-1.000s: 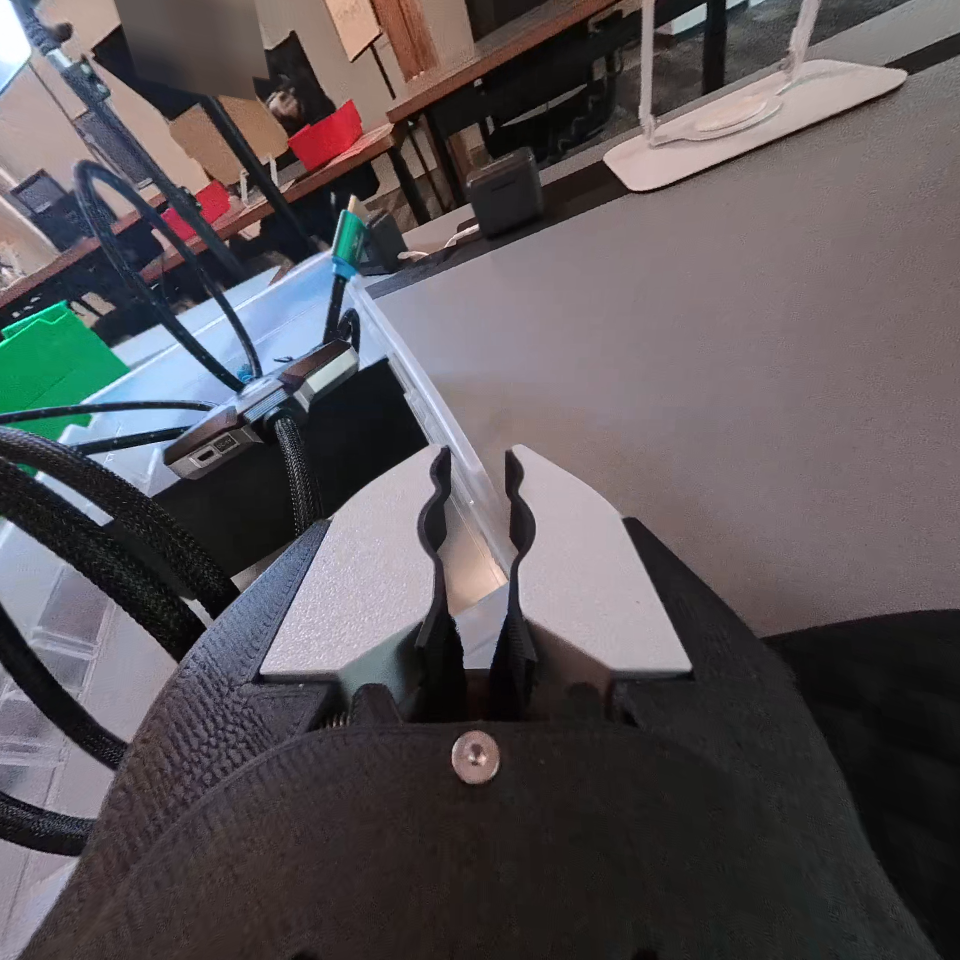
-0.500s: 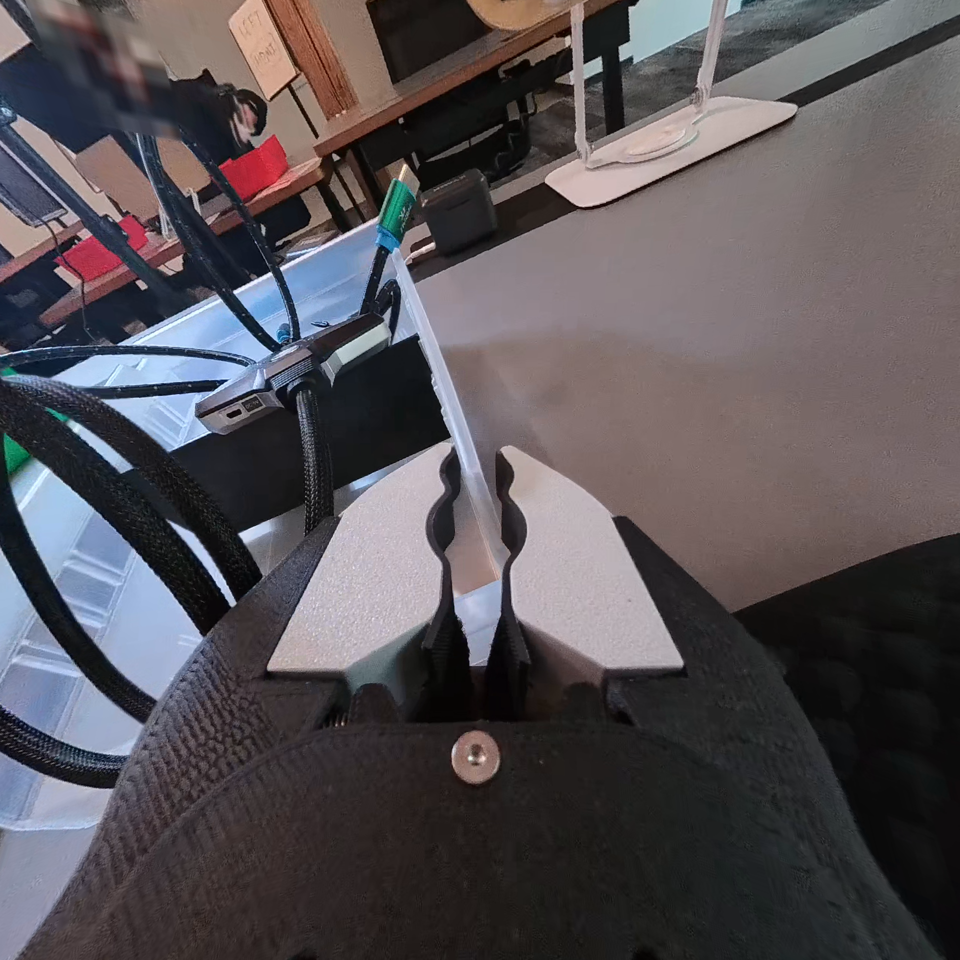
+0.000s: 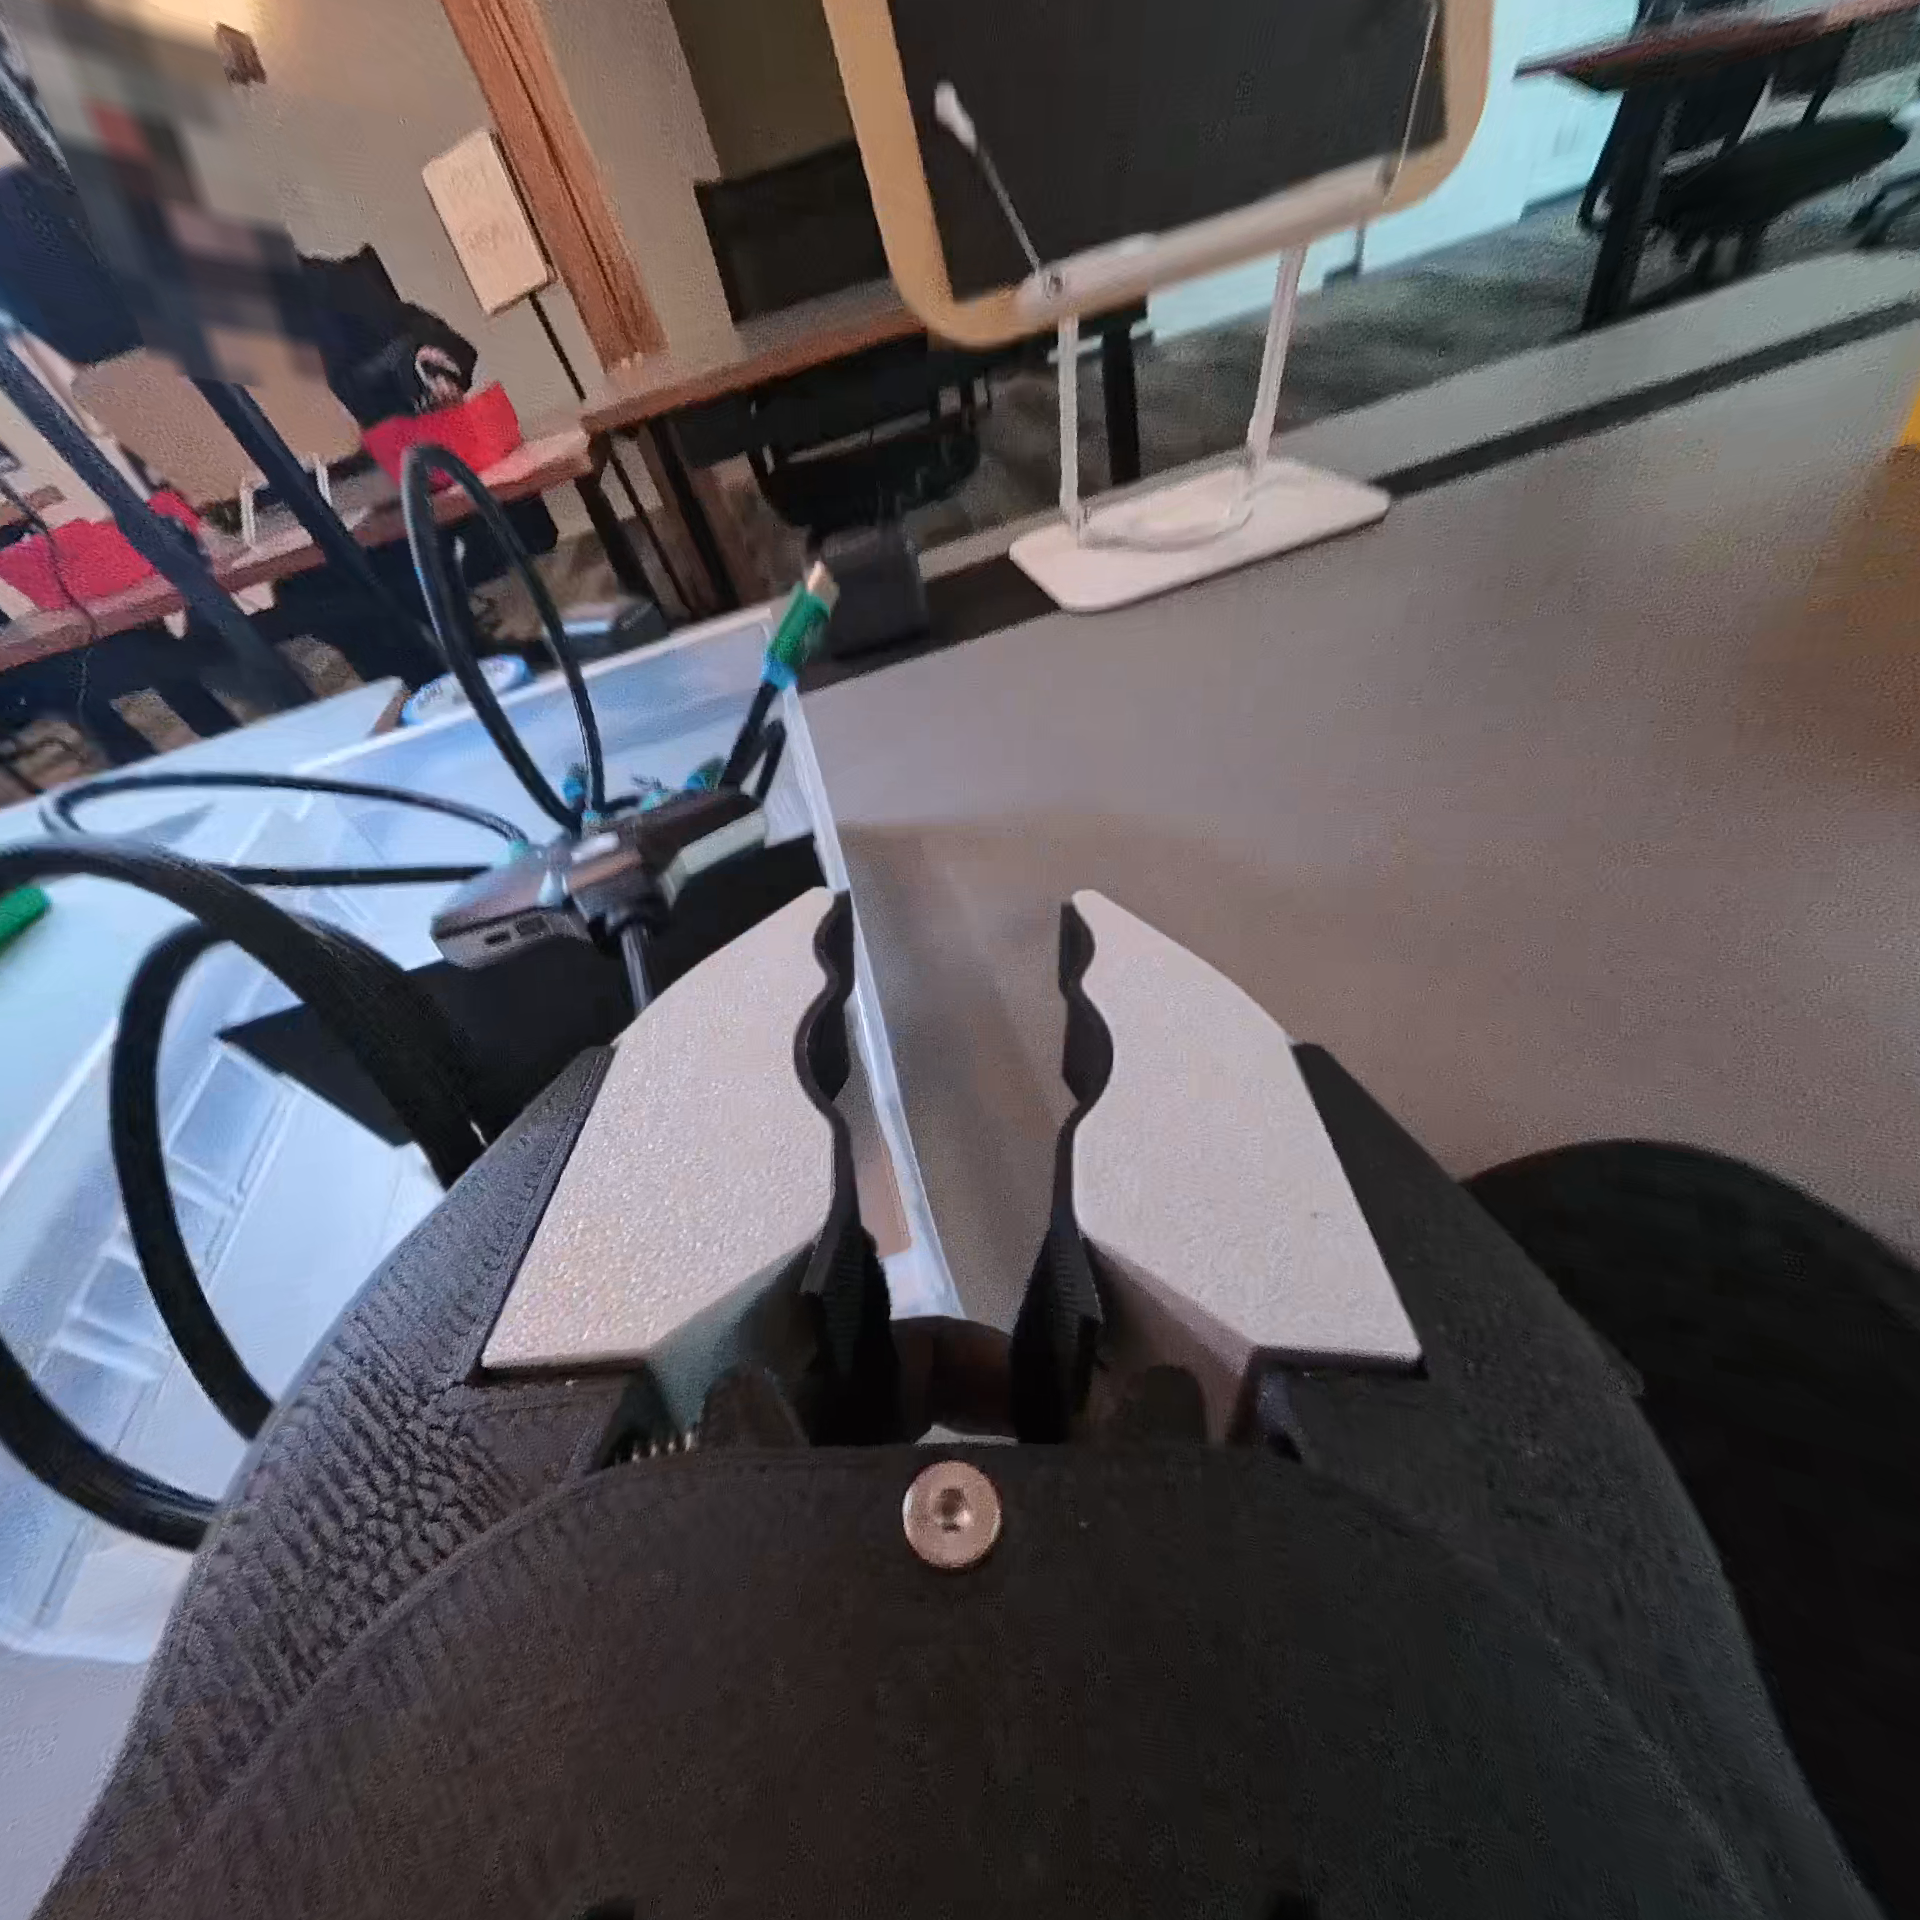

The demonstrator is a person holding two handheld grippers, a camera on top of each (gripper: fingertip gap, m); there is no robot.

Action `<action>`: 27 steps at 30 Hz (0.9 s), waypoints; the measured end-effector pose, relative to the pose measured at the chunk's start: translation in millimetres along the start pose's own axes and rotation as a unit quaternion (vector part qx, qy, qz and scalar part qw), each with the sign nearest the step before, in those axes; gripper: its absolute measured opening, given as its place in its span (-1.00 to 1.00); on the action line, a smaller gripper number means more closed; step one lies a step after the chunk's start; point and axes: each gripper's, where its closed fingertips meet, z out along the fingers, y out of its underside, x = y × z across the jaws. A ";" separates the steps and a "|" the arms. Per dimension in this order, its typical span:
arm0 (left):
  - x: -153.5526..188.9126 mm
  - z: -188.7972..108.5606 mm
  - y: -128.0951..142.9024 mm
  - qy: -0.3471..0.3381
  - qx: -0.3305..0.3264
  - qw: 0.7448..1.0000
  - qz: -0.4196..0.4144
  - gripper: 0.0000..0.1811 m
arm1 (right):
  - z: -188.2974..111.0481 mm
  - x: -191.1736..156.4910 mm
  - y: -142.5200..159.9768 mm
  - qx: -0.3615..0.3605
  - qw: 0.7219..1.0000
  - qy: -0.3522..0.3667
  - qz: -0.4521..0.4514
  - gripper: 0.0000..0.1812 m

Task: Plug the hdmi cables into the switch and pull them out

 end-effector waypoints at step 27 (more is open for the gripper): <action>-102.7 70.3 -7.7 0.060 -0.458 0.876 -0.140 0.03 | 79.1 -161.5 7.9 0.085 0.933 -0.349 -0.010 -0.17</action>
